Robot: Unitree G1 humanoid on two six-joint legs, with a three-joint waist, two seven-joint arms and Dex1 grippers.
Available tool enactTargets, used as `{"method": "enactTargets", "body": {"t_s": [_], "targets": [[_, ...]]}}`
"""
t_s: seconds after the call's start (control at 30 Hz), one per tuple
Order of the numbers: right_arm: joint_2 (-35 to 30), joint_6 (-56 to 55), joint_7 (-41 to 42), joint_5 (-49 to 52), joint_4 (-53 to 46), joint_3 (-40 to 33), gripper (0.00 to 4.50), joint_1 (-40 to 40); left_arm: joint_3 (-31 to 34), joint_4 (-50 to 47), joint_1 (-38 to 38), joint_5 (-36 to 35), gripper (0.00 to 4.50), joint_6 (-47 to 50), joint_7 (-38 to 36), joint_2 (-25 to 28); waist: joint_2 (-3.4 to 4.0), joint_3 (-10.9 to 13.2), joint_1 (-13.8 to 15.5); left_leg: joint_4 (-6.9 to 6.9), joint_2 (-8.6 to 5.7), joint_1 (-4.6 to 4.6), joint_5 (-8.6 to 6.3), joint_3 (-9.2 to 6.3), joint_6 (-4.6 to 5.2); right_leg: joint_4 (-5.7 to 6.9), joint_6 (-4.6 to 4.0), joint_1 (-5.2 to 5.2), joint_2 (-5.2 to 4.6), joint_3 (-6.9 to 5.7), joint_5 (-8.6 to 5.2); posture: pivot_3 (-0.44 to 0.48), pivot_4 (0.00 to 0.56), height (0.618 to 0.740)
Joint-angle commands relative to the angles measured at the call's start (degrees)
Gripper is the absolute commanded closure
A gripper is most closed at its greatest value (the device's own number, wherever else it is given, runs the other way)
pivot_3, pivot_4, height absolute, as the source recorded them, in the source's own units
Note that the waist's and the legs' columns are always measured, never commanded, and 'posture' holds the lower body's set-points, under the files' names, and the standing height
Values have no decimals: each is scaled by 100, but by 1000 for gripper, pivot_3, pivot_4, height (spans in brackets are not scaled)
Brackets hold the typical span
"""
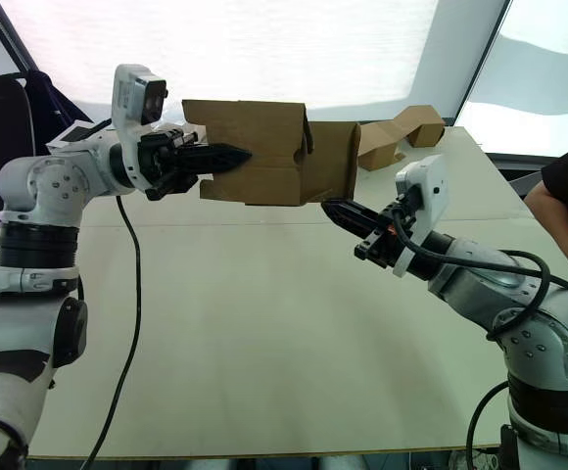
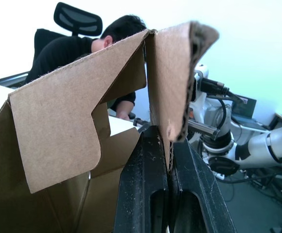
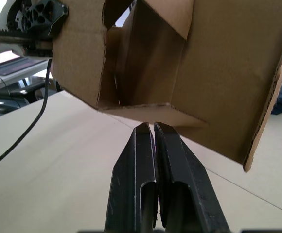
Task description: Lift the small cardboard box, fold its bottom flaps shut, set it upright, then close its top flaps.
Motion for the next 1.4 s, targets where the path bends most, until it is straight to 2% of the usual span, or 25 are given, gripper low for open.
{"method": "enactTargets", "body": {"t_s": [0.03,0.4,0.57,0.63,0.8,0.87,0.97,1.1,1.2,1.4], "targets": [[158,-145,-81,232,-35,-33,4393,-238,120,-261,-4,-155,4500,67,-23,27,0,0,-1,0,0,0,0,0,0,0,0,0,0,0,0,0,150,740],[411,-148,-87,296,11,296,4393,-515,150,-390,66,-228,4500,106,67,-1,0,0,-11,0,1,0,0,0,0,1,0,0,-1,0,0,0,150,740],[271,-128,-4,278,-28,268,4393,-483,185,-418,74,-238,4500,66,99,2,0,0,-9,0,1,0,0,-1,0,1,0,0,-2,0,0,0,150,740],[139,-125,10,586,29,-21,4393,-504,197,-390,61,-222,4500,35,89,25,0,0,-7,0,0,0,0,-1,0,0,0,0,-2,0,0,0,150,740],[-150,-276,-278,2674,414,-1019,4393,-416,236,-326,18,-185,4500,-63,30,94,0,0,6,0,-1,-2,0,-1,0,-1,0,0,-8,-2,0,0,150,740],[-261,-344,-377,3033,643,-1290,4393,-275,266,-307,-11,-182,4500,-111,27,96,0,0,2,0,0,-2,0,-1,0,-1,0,1,-10,-1,0,0,150,740],[-329,-607,-262,2353,1380,-1688,4393,94,328,-245,-71,-182,4500,-208,61,75,-1,0,3,0,1,1,0,-2,0,-4,0,7,-7,0,0,0,150,740],[-368,-1002,10,1138,1962,-1427,4393,127,381,-285,-79,-236,4500,-224,84,36,1,0,-27,0,-1,4,0,3,0,-6,0,9,-2,2,0,0,150,740],[-268,-1209,235,526,2256,-1163,3590,-13,407,-318,-92,-261,4500,-204,101,3,2,1,-37,-1,4,7,-1,4,1,-4,0,7,7,3,0,0,150,740],[130,-1471,371,-360,2805,-664,1191,-540,425,-348,-130,-367,4500,-151,128,-18,3,1,-27,0,15,10,0,3,0,1,0,7,26,11,0,0,150,740]]}}
